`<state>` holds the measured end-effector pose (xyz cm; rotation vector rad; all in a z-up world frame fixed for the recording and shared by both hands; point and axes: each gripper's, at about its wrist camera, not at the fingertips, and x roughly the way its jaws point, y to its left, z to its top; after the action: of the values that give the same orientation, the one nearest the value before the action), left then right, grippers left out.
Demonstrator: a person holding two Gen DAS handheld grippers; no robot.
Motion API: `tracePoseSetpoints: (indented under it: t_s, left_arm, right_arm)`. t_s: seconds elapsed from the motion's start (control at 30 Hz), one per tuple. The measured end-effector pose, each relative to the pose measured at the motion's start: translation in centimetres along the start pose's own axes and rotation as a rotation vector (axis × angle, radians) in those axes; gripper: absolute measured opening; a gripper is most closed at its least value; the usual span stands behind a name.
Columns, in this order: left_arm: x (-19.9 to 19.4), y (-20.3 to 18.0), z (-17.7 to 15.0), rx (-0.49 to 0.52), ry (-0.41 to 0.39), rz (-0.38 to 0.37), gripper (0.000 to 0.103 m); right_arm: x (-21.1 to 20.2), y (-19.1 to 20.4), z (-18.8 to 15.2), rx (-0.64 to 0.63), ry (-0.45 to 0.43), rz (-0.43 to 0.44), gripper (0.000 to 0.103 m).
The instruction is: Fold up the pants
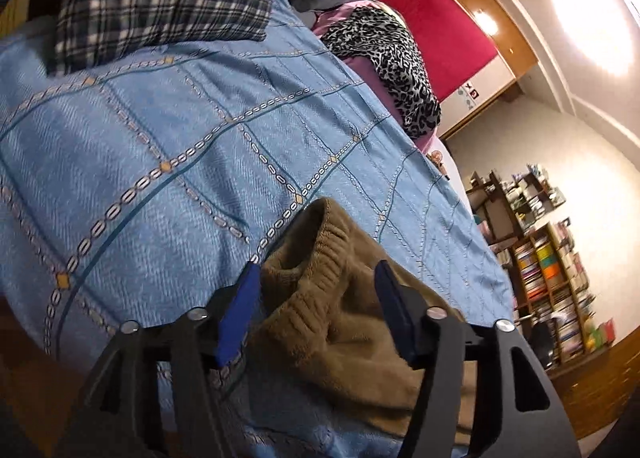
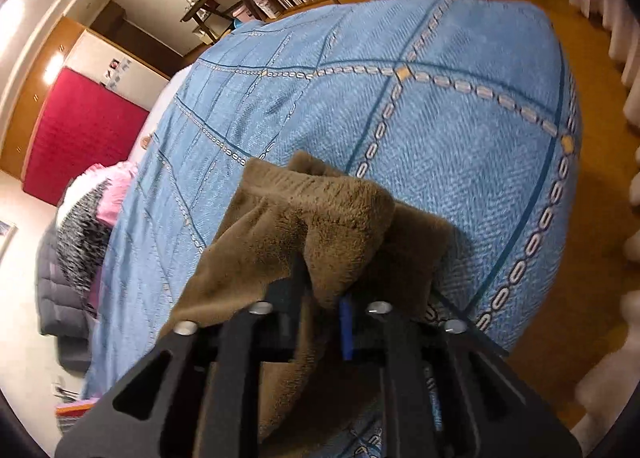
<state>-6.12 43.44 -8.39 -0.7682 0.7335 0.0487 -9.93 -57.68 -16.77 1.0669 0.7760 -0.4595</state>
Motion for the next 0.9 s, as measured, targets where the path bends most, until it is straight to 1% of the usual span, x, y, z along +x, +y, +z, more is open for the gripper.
tracePoseSetpoints:
  t_s: [0.03,0.07,0.1,0.17,0.2,0.3,0.4,0.57,0.7,0.77,0.83,0.87,0.9]
  left_arm:
    - [-0.3,-0.1,0.0,-0.007,0.001,-0.005,0.065]
    - [-0.5,-0.3,-0.1,-0.009,0.003,-0.006,0.070]
    - [-0.7,-0.6,-0.3,-0.009,0.006,-0.008,0.071]
    - [-0.5,-1.4,-0.8,-0.008,0.033,-0.006,0.071]
    - [-0.1,-1.8,-1.3,-0.012,0.064,-0.009,0.072]
    - [0.7,-2.8,-2.7,-0.014,0.115,-0.028,0.072]
    - [1.3,-3.6,-4.0,-0.024,0.140,-0.035,0.076]
    - [1.5,-3.1,-5.4,-0.096,0.154,-0.041,0.077]
    - [2.5,-2.3,-6.0,-0.174,0.176,-0.057,0.083]
    - [3.4,-2.1,-6.1,-0.211,0.198,-0.049,0.083]
    - [4.2,-1.8,-6.1,-0.244,0.203,-0.043,0.083]
    - [4.4,-1.8,-5.9,-0.252,0.201,-0.038,0.081]
    - [4.6,-1.8,-5.7,-0.257,0.195,-0.026,0.071]
  right_arm:
    - [0.1,-0.3,0.1,0.016,-0.005,0.024,0.042]
    - [0.2,-0.7,0.2,0.034,-0.015,0.051,0.051]
    - [0.4,-1.0,0.3,0.046,-0.024,0.068,0.052]
    - [0.9,-1.2,0.4,0.050,-0.029,0.085,0.052]
    - [1.2,-1.3,0.5,0.045,-0.031,0.086,0.052]
    - [2.0,-1.3,0.4,0.021,-0.028,0.103,0.052]
    - [2.4,-0.9,0.1,-0.023,-0.022,0.113,0.052]
    - [2.6,0.0,0.0,-0.060,-0.023,0.124,0.052]
    - [2.6,-0.4,0.1,-0.061,-0.028,0.127,0.052]
    - [2.7,-0.4,-0.1,-0.069,-0.035,0.119,0.052]
    - [3.0,-0.1,-0.4,-0.079,-0.036,0.111,0.052]
    - [3.1,0.1,-0.4,-0.082,-0.037,0.107,0.052]
    - [3.2,0.4,-0.6,-0.088,-0.037,0.102,0.052]
